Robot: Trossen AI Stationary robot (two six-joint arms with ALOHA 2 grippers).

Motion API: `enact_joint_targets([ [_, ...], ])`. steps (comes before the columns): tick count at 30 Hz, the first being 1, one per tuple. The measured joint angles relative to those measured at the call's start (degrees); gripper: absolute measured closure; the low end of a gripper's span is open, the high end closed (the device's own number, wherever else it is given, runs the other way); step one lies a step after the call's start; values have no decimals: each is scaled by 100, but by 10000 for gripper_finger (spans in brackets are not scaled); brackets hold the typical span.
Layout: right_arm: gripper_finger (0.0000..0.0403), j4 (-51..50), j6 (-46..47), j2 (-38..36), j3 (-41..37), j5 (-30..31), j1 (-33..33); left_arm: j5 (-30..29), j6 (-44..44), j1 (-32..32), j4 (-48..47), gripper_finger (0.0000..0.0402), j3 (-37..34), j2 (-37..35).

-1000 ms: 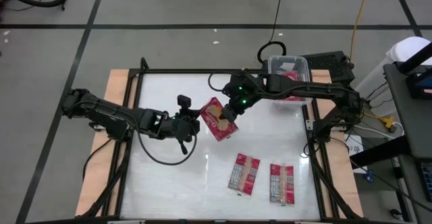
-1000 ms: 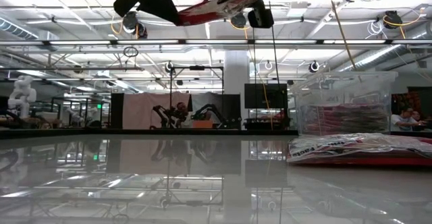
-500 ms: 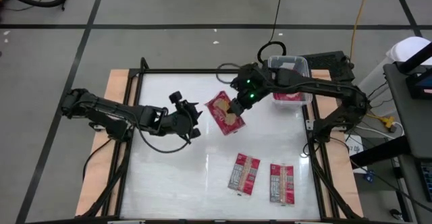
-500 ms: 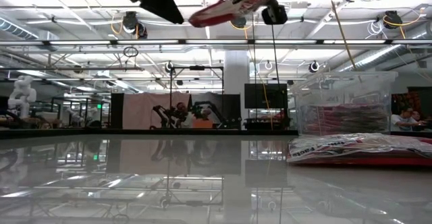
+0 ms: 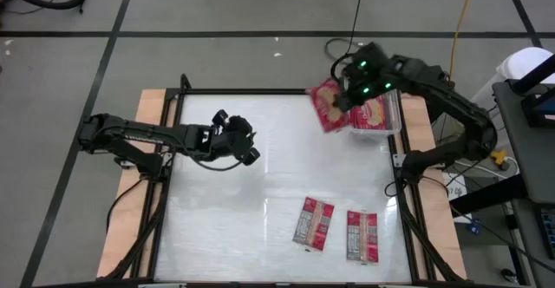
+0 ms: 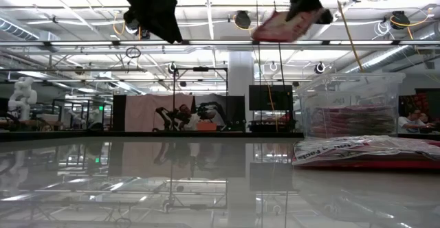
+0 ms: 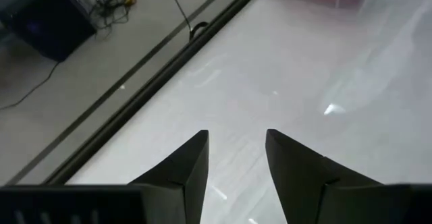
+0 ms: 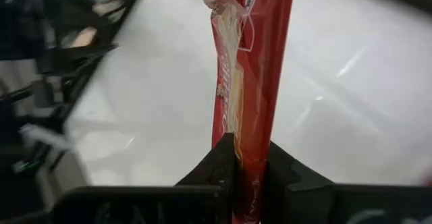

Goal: Sort popcorn bags into baskets
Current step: Put the red popcorn bag into the transparent container

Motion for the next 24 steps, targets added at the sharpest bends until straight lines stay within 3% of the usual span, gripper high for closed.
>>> enact_joint_targets([
  [9,383,-1081,-1116,-193,2,116,-1814,197,38,558,-17,261,-2,0],
  [12,383,-1404,-1288,-181,2,414,-2246,353,18,754,-16,259,-2,0],
  [17,383,-1775,-1448,-181,2,1140,-2685,378,40,994,-16,259,-2,0],
  [24,383,-1446,-1260,-175,-334,1203,-2949,387,235,1250,-15,259,-2,0],
])
